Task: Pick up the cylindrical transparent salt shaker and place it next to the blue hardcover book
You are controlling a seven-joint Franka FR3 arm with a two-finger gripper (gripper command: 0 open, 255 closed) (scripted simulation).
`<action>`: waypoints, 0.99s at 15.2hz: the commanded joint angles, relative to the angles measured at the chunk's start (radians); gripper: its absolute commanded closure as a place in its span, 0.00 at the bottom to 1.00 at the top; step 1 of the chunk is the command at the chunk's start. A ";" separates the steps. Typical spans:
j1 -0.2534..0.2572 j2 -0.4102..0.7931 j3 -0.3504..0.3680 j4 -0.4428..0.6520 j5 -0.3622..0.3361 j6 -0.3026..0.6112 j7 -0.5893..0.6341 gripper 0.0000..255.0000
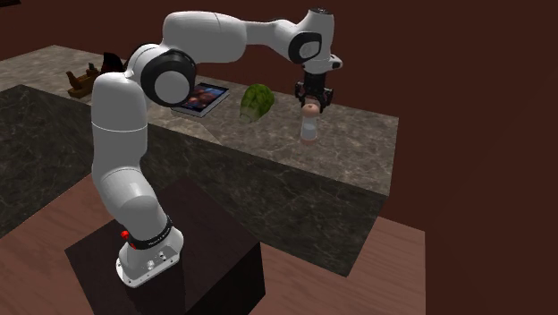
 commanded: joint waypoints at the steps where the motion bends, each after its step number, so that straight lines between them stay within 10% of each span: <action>1: 0.000 -0.002 0.000 0.027 -0.001 -0.028 0.002 1.00; 15: 0.187 -0.249 0.090 -0.310 -0.070 0.075 0.279 1.00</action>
